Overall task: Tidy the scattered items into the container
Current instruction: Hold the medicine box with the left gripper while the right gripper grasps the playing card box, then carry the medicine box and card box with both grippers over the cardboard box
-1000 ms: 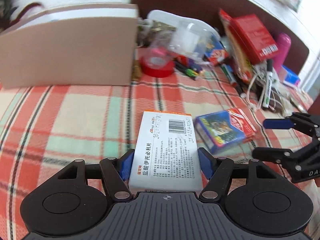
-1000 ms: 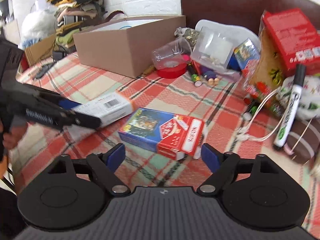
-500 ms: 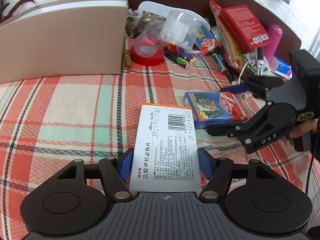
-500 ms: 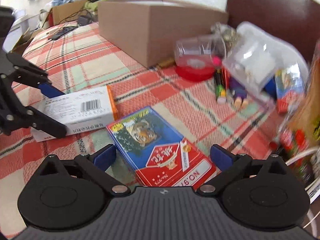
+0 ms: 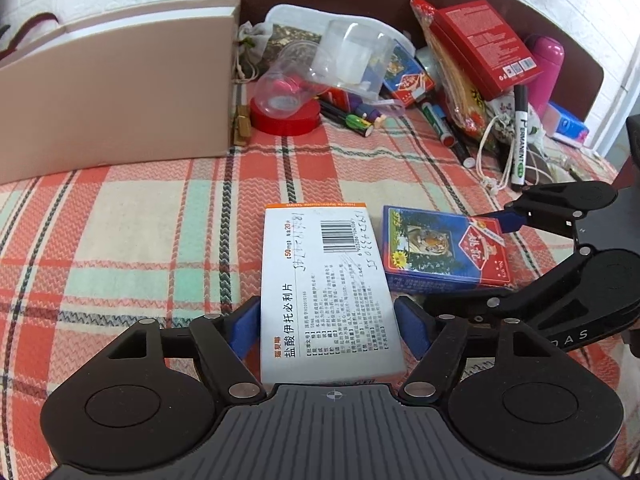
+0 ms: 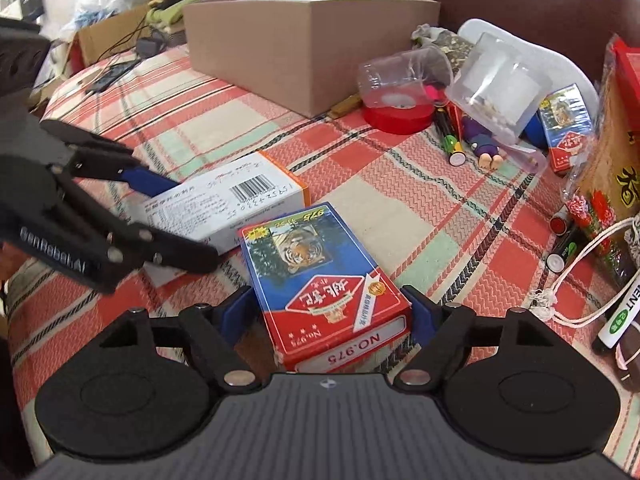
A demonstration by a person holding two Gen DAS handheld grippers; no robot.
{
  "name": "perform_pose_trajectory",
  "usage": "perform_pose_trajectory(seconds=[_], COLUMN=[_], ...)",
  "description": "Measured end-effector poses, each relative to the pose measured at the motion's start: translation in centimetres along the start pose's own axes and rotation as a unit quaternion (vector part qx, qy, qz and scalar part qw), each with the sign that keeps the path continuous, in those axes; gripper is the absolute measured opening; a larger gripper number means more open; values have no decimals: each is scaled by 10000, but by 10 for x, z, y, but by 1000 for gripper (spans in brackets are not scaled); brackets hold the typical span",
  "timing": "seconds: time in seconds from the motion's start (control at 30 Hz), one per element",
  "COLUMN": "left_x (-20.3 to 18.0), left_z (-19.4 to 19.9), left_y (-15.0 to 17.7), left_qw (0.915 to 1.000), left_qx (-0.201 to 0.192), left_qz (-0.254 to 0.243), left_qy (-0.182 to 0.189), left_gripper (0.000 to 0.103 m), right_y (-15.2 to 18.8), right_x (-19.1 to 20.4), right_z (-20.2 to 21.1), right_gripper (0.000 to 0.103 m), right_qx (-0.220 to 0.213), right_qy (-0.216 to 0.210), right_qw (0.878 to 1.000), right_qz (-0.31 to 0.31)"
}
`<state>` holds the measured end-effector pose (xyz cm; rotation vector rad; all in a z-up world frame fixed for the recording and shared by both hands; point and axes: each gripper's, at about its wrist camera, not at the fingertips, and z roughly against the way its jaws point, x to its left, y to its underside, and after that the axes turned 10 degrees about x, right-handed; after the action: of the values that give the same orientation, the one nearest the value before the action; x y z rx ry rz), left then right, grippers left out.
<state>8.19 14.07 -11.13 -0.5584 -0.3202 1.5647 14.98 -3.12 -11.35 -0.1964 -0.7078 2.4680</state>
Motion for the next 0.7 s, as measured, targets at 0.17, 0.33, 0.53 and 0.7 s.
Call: perform_pose_trajectory(seconds=[0.17, 0.33, 0.53, 0.7], left_x=[-2, 10, 22, 44], left_z=[2, 23, 62, 95], left_y=[2, 5, -5, -29], left_qw=[9998, 9989, 9961, 9900], left_qx=[-65, -219, -739, -1269], left_qz=[105, 400, 484, 583], left_qy=[-183, 112, -7, -209], left_gripper=[70, 70, 70, 70], right_y=[2, 4, -23, -70], right_x=[8, 17, 29, 34], right_z=[7, 29, 56, 75], right_gripper=[75, 74, 74, 74], right_qx=[-50, -248, -673, -1103], right_qy=[31, -131, -118, -134], right_qw=[9996, 9990, 9976, 9937], right_qz=[-269, -348, -100, 113])
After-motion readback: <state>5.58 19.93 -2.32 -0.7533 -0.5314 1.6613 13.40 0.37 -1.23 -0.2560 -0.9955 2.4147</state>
